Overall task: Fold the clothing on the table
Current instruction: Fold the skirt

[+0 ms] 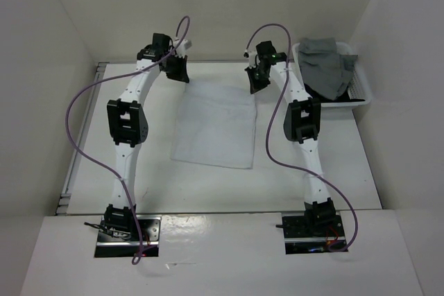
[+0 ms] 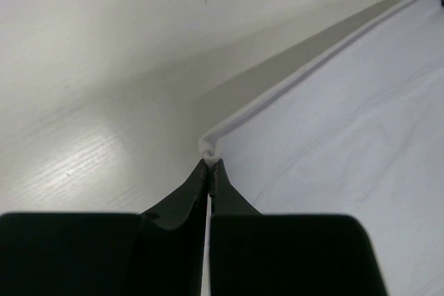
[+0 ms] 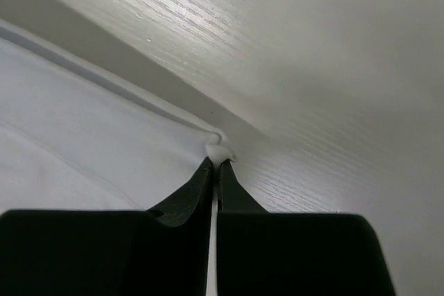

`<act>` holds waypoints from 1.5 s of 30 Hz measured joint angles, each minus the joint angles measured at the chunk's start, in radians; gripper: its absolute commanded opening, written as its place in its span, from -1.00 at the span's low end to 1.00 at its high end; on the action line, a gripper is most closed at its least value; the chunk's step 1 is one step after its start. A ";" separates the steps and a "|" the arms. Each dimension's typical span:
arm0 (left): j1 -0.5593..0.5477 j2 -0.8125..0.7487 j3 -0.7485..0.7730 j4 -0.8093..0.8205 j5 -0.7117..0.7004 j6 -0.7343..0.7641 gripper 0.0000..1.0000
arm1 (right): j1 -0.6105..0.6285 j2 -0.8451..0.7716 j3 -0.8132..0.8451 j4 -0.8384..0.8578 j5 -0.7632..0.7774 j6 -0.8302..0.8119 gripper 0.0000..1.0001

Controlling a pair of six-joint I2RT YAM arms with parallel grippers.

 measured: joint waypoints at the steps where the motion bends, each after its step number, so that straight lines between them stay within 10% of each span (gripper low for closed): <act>1: 0.002 0.006 0.041 -0.006 0.000 0.000 -1.00 | 0.005 -0.006 0.001 0.001 0.015 0.004 -1.00; 32: 0.016 0.023 0.220 -0.076 0.008 -0.008 -1.00 | 0.047 -0.154 0.050 0.058 0.268 0.060 -1.00; 45: 0.087 -0.169 -0.054 -0.059 0.093 0.018 -1.00 | 0.054 -0.342 -0.110 0.064 0.171 0.008 -1.00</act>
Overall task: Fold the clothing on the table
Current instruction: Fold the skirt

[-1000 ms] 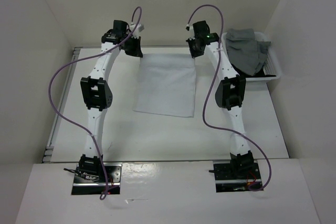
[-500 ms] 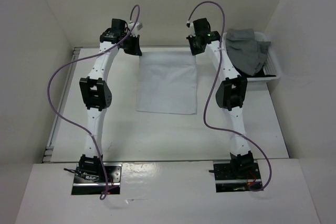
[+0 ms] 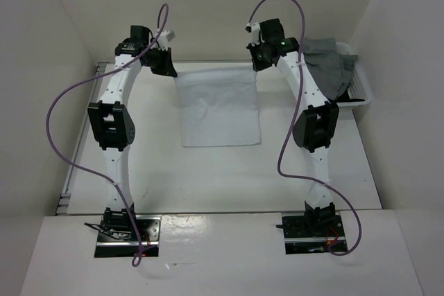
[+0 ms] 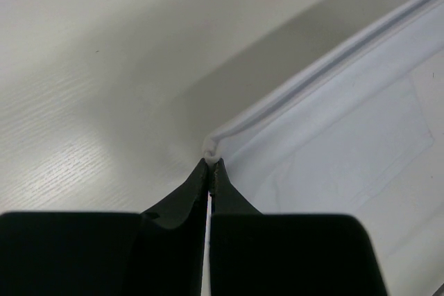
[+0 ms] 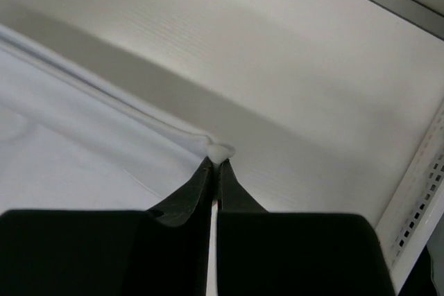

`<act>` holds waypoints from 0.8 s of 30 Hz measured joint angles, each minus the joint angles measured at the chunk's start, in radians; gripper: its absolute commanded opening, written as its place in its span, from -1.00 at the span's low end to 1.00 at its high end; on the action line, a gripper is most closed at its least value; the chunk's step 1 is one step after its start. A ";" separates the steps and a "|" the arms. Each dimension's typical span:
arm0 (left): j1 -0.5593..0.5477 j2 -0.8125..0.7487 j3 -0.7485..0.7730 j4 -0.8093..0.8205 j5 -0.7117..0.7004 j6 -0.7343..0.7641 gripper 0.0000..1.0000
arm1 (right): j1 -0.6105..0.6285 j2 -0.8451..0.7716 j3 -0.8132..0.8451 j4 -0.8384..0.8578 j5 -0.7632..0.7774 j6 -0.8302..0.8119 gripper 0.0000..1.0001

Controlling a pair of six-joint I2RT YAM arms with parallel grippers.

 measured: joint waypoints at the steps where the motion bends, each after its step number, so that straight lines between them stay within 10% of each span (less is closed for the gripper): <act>1: 0.005 -0.007 -0.008 0.000 0.005 0.002 -1.00 | 0.000 -0.007 -0.014 0.005 -0.006 -0.003 -1.00; 24: -0.019 -0.254 -0.378 -0.004 0.100 0.125 -1.00 | -0.007 -0.210 -0.481 0.175 0.010 -0.061 -1.00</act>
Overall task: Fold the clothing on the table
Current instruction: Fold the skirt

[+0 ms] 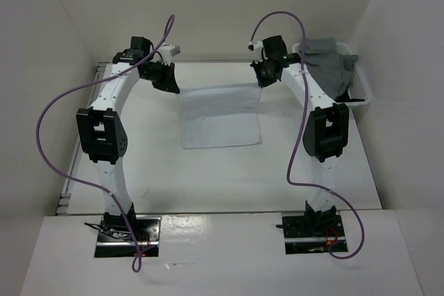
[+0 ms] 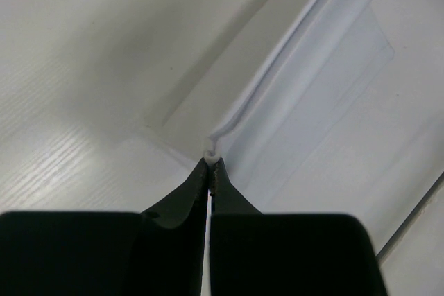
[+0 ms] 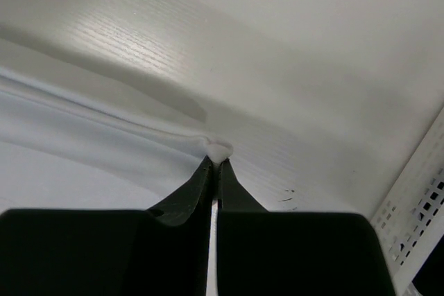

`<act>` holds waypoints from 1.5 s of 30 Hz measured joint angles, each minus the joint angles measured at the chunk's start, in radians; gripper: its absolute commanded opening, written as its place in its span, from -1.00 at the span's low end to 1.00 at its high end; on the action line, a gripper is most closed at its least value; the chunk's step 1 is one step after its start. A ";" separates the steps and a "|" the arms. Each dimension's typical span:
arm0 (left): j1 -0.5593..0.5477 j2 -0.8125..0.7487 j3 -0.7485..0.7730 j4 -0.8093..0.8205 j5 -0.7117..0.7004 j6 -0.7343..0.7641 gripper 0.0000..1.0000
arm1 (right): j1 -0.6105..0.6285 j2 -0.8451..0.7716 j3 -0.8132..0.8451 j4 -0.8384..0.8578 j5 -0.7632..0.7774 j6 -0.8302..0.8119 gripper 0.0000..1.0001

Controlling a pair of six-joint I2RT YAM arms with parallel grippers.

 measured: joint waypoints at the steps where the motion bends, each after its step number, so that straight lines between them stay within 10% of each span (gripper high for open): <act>1: -0.001 -0.017 -0.019 -0.002 0.002 0.008 -1.00 | -0.001 -0.005 -0.005 0.003 -0.001 0.000 -1.00; 45: -0.003 -0.192 -0.380 -0.018 -0.016 0.118 -0.94 | 0.031 -0.117 -0.270 -0.036 -0.126 -0.131 -1.00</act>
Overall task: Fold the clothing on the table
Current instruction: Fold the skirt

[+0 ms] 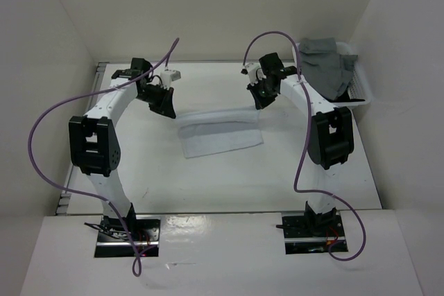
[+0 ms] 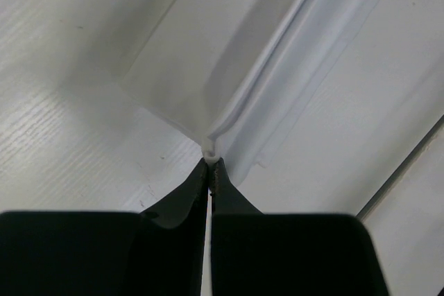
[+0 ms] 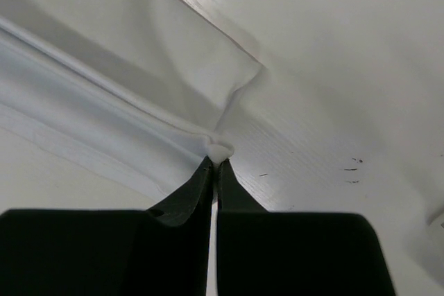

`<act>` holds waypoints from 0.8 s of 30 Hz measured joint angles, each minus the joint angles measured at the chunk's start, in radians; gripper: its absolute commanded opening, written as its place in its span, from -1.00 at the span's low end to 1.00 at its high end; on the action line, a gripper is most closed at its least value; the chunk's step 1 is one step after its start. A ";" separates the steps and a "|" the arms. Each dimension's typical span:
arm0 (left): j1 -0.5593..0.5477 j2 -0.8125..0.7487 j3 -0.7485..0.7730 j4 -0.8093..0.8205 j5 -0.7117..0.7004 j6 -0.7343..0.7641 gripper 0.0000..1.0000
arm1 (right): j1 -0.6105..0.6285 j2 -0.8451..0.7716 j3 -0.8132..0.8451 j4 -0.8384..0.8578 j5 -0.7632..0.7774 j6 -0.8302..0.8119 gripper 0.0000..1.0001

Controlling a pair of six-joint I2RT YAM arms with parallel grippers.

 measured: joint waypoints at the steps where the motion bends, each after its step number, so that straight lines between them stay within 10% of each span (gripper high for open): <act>1: -0.002 -0.007 -0.008 -0.005 0.001 0.003 -0.94 | 0.000 0.000 0.000 -0.006 -0.004 -0.005 -1.00; 13: -0.056 -0.063 -0.100 -0.089 -0.026 0.099 -0.50 | 0.006 -0.001 -0.007 -0.124 0.014 -0.101 -1.00; 24: -0.110 -0.092 -0.166 -0.141 -0.079 0.146 -0.33 | 0.021 0.005 0.010 -0.342 0.013 -0.247 0.41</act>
